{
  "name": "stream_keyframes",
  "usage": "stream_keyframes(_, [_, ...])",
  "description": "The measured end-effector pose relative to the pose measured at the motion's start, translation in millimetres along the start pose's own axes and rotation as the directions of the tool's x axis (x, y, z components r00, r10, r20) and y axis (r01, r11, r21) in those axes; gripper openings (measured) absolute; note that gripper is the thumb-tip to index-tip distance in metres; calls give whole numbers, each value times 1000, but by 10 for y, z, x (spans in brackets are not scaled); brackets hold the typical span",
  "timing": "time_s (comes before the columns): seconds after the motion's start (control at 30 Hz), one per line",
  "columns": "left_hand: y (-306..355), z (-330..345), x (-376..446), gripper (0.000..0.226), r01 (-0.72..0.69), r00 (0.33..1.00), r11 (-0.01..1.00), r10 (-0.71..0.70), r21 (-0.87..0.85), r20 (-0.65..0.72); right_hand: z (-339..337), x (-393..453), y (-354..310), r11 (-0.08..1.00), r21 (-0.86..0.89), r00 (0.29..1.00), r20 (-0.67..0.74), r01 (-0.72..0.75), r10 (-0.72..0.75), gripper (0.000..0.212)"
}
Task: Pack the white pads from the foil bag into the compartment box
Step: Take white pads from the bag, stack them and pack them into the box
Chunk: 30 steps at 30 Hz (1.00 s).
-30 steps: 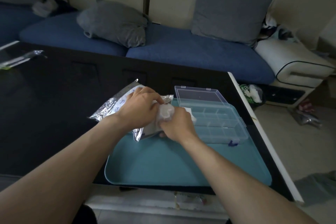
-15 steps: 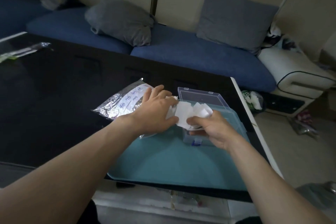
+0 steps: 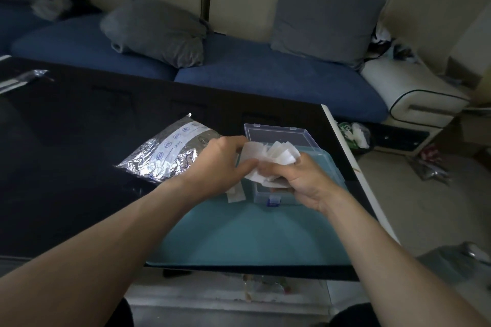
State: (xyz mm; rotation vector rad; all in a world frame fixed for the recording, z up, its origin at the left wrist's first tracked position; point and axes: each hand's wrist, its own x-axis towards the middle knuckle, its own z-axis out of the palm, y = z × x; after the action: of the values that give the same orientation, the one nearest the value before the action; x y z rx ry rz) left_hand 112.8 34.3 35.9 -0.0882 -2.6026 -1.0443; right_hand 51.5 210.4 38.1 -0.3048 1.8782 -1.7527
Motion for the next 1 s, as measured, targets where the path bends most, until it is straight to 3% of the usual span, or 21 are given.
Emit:
stream_keyframes(0.1, [-17, -9, 22, 18, -6, 999, 999, 4, -36, -47, 20, -14, -8, 997, 31, 998, 3, 64, -65, 41])
stream_keyframes(0.2, [-25, -41, 43, 24, 56, 996, 990, -65, -130, -64, 49, -30, -18, 993, 64, 995, 27, 96, -98, 33])
stream_keyframes(0.3, [-43, -64, 53, 49, 139, 986, 955, -157, -262, -48, 54, -47, -32, 996, 49, 994, 68, 79, -82, 16])
stream_keyframes(0.4, [-37, -94, 50, 70, 180, 981, 933, -194, -310, -14, 53, -64, -64, 998, 45, 994, 97, 48, -53, 21])
stream_keyframes(0.63, [-25, -97, 61, 41, 228, 968, 910, -251, -346, -23, 33, -64, -72, 999, 24, 999, 27, 37, -37, 26])
stream_keyframes(0.77, [12, -118, 45, 36, 330, 941, 770, -317, -547, 122, 11, -56, -57, 999, 12, 999, -40, 33, -33, 14])
stream_keyframes(0.93, [191, -138, 17, 40, 475, 874, 571, -394, -669, 285, 8, -24, -80, 999, 53, 992, -127, 5, 2, 24])
stream_keyframes(1.0, [200, -122, 24, 38, 481, 869, 542, -398, -690, 293, 4, -22, -71, 999, 54, 992, -124, 9, -2, 25])
